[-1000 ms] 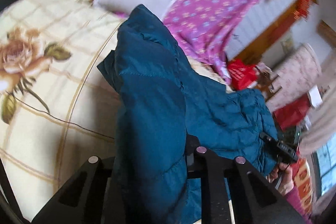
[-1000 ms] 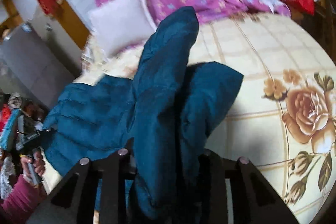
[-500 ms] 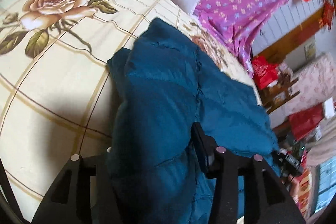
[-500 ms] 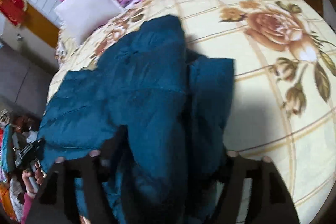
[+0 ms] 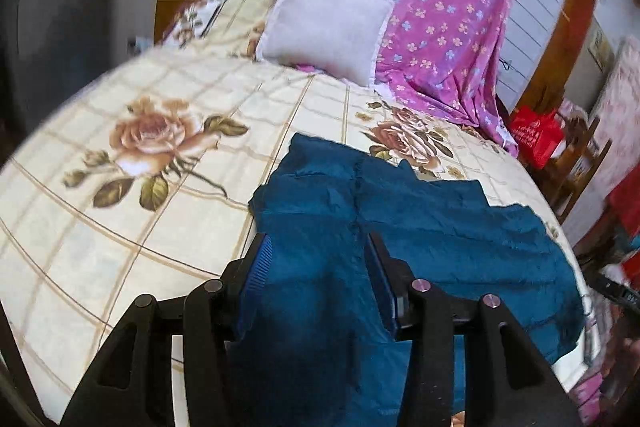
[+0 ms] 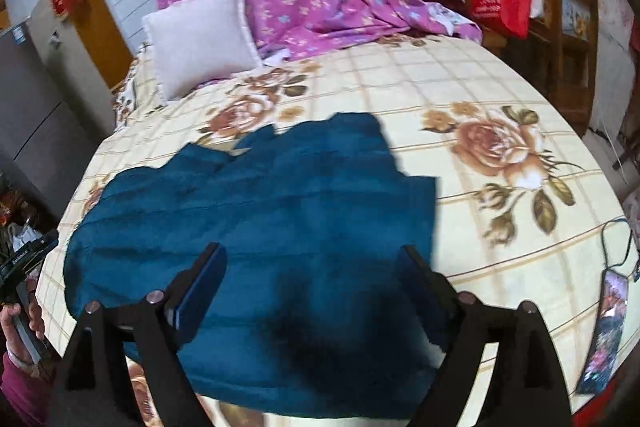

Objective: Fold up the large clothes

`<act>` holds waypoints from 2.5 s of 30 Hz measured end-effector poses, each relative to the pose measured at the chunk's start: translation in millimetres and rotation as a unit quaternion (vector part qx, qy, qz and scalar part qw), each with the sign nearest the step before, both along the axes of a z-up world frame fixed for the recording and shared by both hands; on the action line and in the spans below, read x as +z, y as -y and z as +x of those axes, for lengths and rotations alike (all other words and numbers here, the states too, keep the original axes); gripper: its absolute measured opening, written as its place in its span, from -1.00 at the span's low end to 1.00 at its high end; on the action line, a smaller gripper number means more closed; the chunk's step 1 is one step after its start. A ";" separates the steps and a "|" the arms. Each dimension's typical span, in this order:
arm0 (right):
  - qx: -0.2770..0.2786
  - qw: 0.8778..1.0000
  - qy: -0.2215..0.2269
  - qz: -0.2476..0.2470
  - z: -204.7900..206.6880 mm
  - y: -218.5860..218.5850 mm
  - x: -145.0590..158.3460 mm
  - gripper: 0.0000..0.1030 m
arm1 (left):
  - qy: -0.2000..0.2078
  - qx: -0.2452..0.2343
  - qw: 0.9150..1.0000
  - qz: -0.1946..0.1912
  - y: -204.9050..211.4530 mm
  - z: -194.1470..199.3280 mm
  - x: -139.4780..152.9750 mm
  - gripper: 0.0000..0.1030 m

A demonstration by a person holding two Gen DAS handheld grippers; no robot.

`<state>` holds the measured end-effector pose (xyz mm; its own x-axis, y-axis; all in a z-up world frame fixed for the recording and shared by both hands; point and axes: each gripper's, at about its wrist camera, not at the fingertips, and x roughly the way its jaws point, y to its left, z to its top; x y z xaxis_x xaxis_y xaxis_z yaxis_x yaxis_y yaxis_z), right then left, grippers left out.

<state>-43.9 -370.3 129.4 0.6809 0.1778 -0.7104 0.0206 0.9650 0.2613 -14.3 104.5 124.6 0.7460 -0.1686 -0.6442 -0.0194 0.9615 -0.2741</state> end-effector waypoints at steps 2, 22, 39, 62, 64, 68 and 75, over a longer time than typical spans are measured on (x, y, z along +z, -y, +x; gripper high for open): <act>0.010 1.000 0.011 0.000 -4.4 -20.5 -3.1 0.73 | 0.010 -0.002 1.000 0.004 13.3 -7.9 3.3 -0.36; 0.023 0.993 0.068 -0.090 -43.5 -117.6 -13.3 0.74 | -0.007 0.009 0.995 0.096 108.7 -42.0 -10.8 -0.35; 0.034 0.991 0.077 -0.102 -48.6 -136.1 -16.3 0.84 | 0.019 0.011 0.992 0.127 134.4 -54.6 -9.6 -0.35; 0.029 0.992 0.070 -0.098 -45.8 -133.8 -22.1 0.86 | 0.010 0.013 0.992 0.125 140.0 -53.0 -18.3 -0.35; 0.029 0.993 0.069 -0.095 -45.3 -133.4 -23.3 0.86 | 0.008 0.013 0.992 0.129 140.8 -51.3 -18.8 -0.35; 0.028 0.993 0.067 -0.092 -42.8 -132.5 -25.4 0.86 | 0.006 0.004 0.990 0.140 144.7 -48.4 -17.7 -0.35; 0.026 0.994 0.064 -0.086 -39.2 -129.8 -28.7 0.86 | 0.008 -0.002 0.987 0.161 152.9 -47.8 -16.5 -0.33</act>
<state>-83.1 -240.6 100.7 0.7612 0.0990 -0.6410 -0.0538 0.9945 0.0897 -62.1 -48.4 108.1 0.7557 0.0394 -0.6537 -0.0129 0.9989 0.0452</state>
